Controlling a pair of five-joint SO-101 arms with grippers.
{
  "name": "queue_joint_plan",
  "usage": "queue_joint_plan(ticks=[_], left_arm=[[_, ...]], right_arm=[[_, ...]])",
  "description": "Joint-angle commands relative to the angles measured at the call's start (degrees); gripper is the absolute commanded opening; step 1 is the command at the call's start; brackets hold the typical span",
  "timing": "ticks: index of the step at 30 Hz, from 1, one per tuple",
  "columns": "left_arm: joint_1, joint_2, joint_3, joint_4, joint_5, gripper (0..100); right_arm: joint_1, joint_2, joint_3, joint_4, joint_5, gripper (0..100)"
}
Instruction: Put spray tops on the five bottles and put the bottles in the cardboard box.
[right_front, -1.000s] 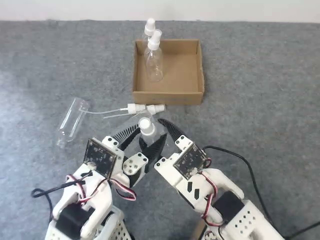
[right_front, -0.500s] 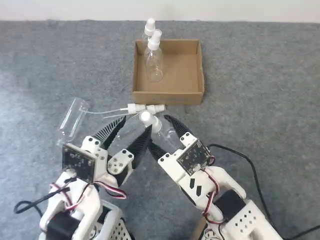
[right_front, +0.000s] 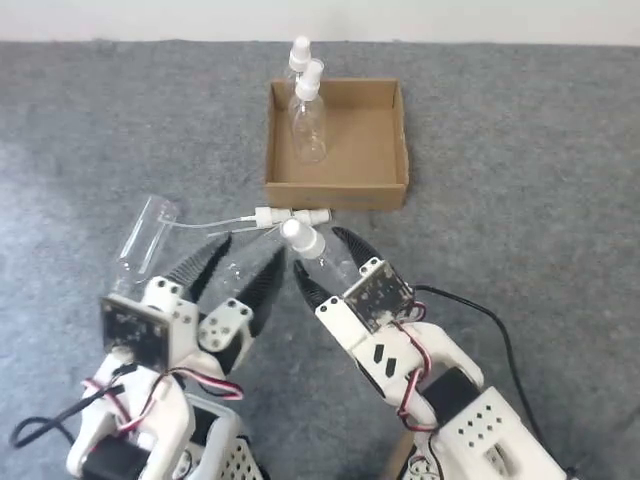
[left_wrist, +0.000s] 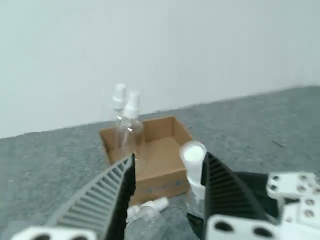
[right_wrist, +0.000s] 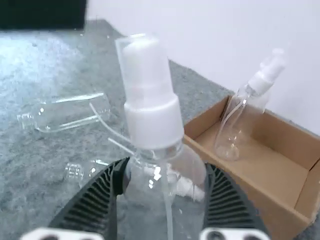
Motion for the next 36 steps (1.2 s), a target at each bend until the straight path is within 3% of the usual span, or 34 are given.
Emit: queue_joint_plan(ticks=[1, 7, 17, 28, 36], left_arm=[[-7.91, -0.35, -2.68, -2.37, 5.36, 20], [-13.63, -0.35, 5.14, -11.16, 8.44, 20], [-13.36, -0.26, 17.71, -25.49, 8.09, 20], [-1.76, -0.26, 18.07, -20.57, 2.02, 20], [2.99, -0.26, 17.71, -17.49, -0.88, 20]], right_arm=[[1.1, 2.07, -4.4, -2.07, -0.53, 9.1], [0.66, 1.98, -4.92, -2.15, -0.53, 9.1], [-3.12, 1.98, -7.56, -2.07, -0.26, 9.1], [-4.44, 1.98, -9.32, -1.63, -0.44, 9.1], [-4.18, 1.98, -9.23, -1.45, -0.44, 9.1]])
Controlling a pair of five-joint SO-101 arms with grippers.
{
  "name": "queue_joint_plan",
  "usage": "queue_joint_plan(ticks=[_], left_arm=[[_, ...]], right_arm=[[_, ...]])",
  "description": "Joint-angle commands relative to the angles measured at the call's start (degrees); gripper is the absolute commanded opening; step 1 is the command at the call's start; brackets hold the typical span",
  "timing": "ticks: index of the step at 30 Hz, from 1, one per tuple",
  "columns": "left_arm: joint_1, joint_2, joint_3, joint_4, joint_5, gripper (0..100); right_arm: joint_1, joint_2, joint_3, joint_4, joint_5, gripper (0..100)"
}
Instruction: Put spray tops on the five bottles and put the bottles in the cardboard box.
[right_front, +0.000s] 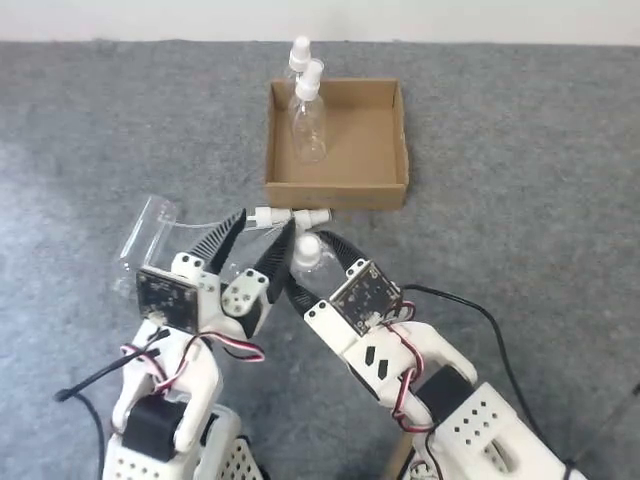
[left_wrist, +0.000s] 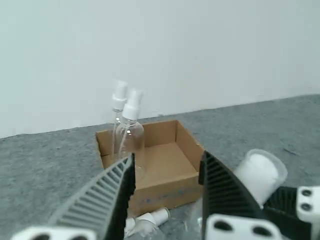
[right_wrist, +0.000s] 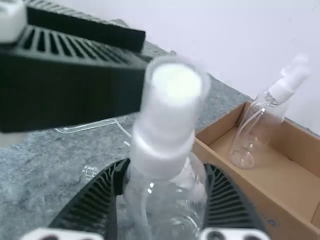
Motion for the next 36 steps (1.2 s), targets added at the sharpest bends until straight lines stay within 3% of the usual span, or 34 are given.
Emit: queue_joint_plan(ticks=[1, 9, 17, 28, 36], left_arm=[[3.34, -0.26, -0.75, 2.81, -2.11, 20], [3.6, -0.26, -0.75, 2.81, -2.29, 20], [2.55, -0.26, -3.74, 2.81, -1.93, 20], [-12.92, -0.26, -5.93, 6.33, -1.76, 20], [-21.36, -0.26, -3.65, 11.78, 7.03, 20]], right_arm=[[-0.57, 0.04, -6.42, -1.1, -0.44, 9.1], [-0.4, 0.04, -6.24, -1.01, -0.26, 8.8], [5.41, 0.04, -5.36, -1.01, -0.44, 8.8], [7.25, 0.13, -3.52, -1.01, -0.18, 8.8], [7.25, 0.31, -6.15, 4.18, -0.09, 9.1]])
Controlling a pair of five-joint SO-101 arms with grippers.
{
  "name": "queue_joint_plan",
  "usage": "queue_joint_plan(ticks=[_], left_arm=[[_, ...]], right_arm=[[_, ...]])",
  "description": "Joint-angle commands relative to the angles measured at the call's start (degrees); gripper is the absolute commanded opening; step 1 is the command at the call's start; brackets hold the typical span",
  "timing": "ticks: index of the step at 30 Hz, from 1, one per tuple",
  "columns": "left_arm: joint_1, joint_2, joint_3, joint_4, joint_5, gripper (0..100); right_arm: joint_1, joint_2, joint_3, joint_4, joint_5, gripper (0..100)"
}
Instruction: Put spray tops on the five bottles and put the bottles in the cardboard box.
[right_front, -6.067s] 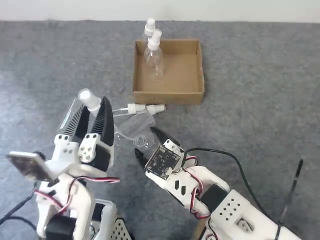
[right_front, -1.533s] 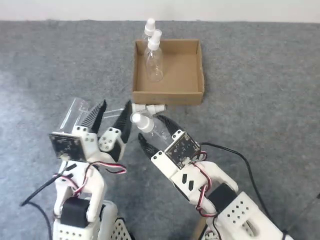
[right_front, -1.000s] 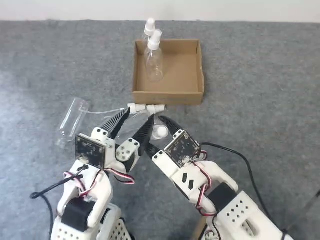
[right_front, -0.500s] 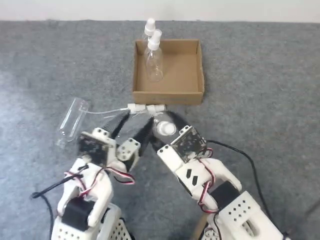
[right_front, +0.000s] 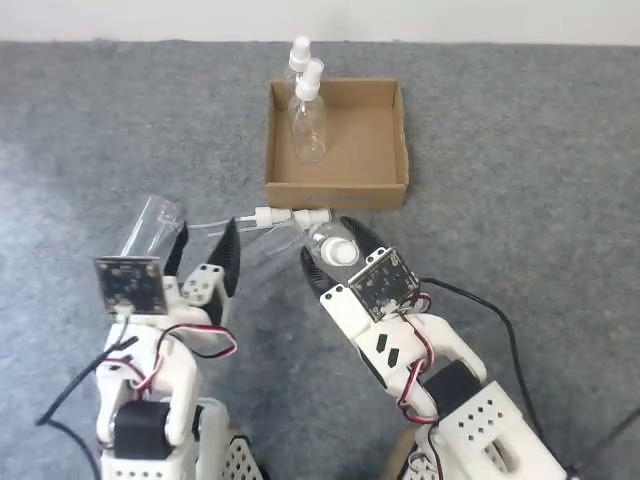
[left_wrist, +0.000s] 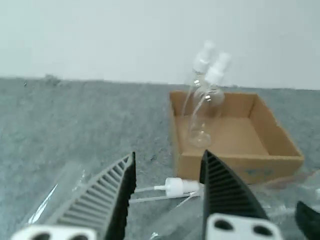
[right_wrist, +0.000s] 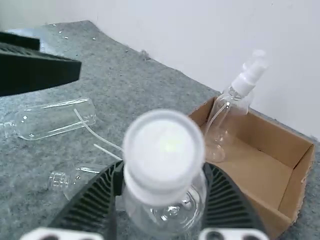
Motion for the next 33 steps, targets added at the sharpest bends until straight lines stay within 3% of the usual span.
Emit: queue_joint_plan(ticks=[1, 5, 10, 18, 33], left_arm=[[-3.34, -0.44, -0.31, -0.26, 4.57, 20], [-3.43, -0.44, 0.4, -0.79, 4.84, 20], [-3.87, -0.44, 1.01, -0.7, 4.84, 20], [-10.81, -0.44, 1.54, -0.88, 4.84, 20], [-10.9, -0.44, 1.98, -0.88, 4.84, 20]], right_arm=[[0.92, 0.48, -7.74, 5.85, -0.09, 9.1], [0.92, 0.66, -12.92, 12.44, -0.09, 9.1], [0.92, 0.75, -16.44, 13.41, 0.0, 9.1], [0.84, 1.63, -25.93, 15.87, 0.0, 9.0], [0.75, 27.47, -48.97, 17.36, 0.0, 9.1]])
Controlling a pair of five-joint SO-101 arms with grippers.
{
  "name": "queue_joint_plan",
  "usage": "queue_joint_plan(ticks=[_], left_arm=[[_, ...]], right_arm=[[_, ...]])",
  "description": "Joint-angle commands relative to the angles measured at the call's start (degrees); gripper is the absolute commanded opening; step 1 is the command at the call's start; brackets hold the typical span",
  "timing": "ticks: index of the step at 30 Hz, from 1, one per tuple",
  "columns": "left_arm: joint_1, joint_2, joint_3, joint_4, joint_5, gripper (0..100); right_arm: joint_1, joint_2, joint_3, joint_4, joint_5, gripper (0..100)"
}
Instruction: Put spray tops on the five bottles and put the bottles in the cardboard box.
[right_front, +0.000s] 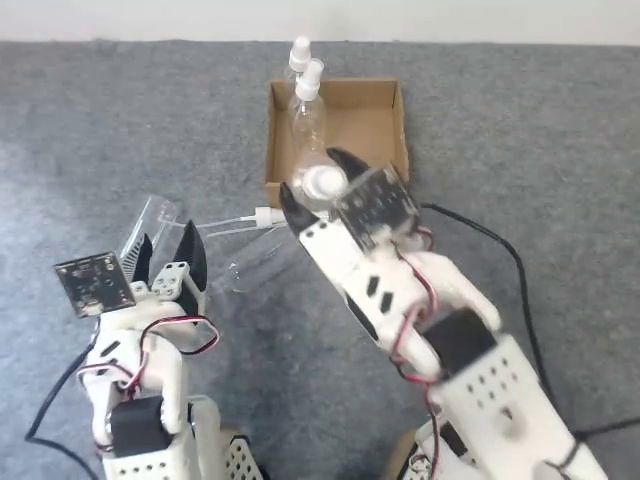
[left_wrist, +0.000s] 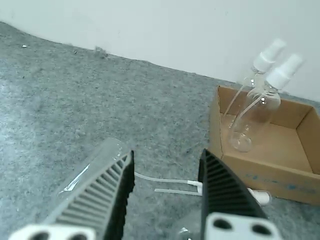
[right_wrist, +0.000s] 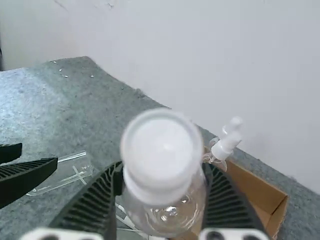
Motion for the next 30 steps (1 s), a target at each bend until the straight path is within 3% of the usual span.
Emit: queue_joint_plan(ticks=[1, 14, 21, 30], left_arm=[[-0.35, -0.53, -0.48, -1.41, 0.97, 20], [-0.35, -0.53, 0.48, -2.02, 0.7, 20], [-0.35, -0.53, 0.48, -2.02, 0.7, 20], [-0.35, -0.53, 0.48, -2.02, 0.62, 20]], right_arm=[[0.75, 6.9, -8.09, -0.48, 0.0, 9.1], [1.45, 32.31, -25.23, -2.86, -0.62, 8.7], [6.9, 42.42, -34.11, -3.3, -10.29, 9.1], [9.01, 54.81, -42.37, -3.3, -14.51, 9.1]])
